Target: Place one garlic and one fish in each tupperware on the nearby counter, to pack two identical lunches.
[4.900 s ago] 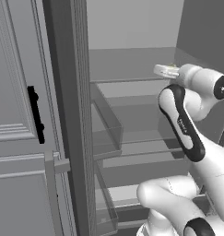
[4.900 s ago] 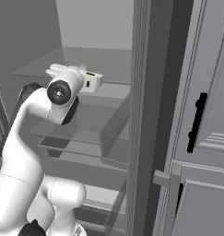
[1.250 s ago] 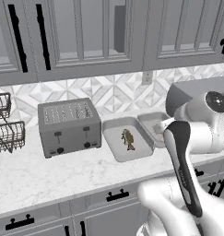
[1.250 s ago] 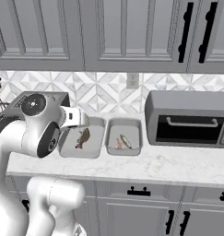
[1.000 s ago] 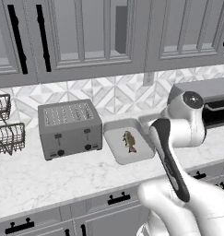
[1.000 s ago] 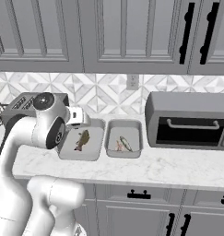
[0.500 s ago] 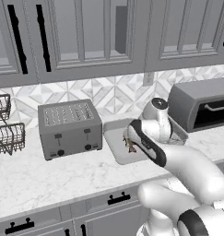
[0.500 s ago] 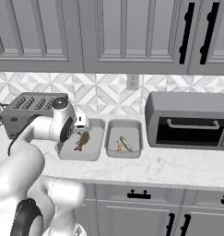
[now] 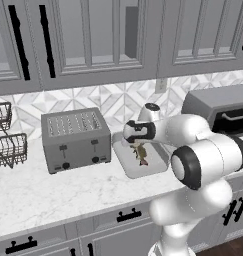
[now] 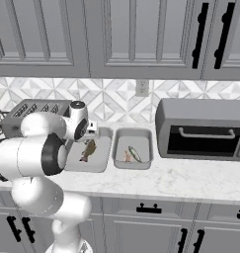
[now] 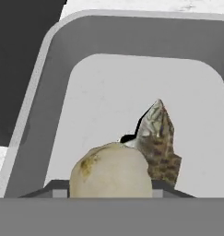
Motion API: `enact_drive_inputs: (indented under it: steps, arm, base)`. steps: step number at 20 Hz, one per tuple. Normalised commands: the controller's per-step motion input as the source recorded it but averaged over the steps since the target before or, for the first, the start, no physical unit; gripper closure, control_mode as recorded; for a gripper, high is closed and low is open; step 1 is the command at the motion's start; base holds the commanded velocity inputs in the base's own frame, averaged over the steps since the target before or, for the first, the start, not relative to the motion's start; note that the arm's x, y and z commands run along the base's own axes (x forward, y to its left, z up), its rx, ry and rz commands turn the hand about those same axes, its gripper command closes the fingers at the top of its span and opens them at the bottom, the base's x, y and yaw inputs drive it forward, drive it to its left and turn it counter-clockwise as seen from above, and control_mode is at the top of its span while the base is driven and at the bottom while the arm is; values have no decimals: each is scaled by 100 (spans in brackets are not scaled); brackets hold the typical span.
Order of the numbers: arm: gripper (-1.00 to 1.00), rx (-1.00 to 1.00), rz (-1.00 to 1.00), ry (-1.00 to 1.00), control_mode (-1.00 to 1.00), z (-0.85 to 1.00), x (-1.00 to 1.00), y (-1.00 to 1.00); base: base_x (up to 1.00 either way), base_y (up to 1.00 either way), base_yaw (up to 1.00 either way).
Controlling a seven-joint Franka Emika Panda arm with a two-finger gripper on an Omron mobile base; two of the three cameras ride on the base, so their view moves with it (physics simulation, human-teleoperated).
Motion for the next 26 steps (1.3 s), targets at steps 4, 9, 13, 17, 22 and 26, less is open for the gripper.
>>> enact_drive_inputs:
  steps: [4,9,13,17,22,26]
  arm:
    - [-100,2,-1,0,-100,-8,40,3]
    - [-100,0,-4,0,-100,0,11,10]
    - [-100,0,-2,-2,-100,1,-34,-4]
    - [-100,10,0,-34,-100,0,-100,-88]
    - [-100,17,0,-48,-100,4,-100,-100]
    - [-100,25,0,-45,-100,59,-100,-100]
  base:
    - [0,0,0]
    - [0,0,0]
    - [0,0,0]
    - [0,0,0]
    - [0,0,0]
    - [0,0,0]
